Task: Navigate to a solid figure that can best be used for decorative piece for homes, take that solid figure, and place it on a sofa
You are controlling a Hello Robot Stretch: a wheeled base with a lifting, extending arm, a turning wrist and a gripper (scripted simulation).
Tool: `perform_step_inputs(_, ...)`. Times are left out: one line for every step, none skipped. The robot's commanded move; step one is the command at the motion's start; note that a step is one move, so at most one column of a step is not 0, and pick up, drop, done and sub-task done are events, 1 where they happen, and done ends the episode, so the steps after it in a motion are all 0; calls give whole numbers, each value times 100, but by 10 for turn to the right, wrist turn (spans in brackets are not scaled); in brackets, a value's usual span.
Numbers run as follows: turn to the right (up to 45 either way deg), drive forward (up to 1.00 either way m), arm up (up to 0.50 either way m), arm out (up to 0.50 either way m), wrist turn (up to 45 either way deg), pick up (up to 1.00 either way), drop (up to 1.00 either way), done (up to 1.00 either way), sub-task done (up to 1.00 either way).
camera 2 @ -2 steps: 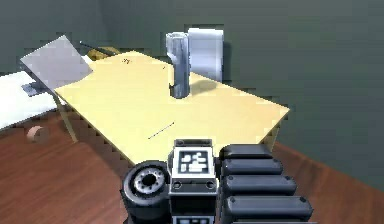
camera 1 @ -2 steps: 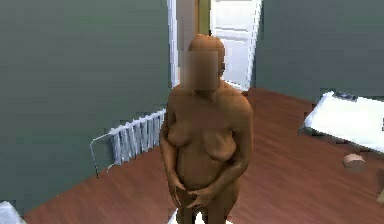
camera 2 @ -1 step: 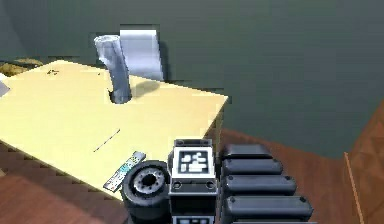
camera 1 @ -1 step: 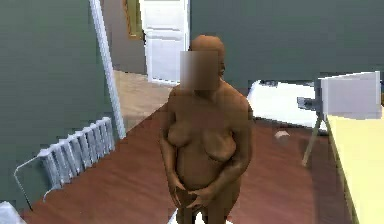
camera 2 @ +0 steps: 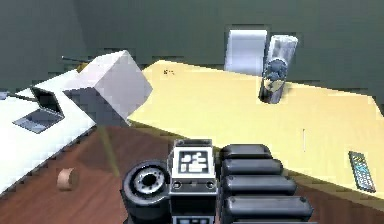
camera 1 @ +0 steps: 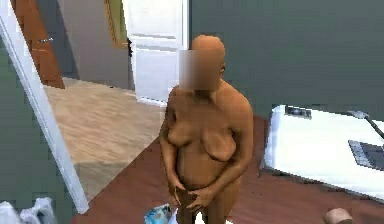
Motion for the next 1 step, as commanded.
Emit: perform_step_inputs(30,0,0,0,0,0,0,0,0)
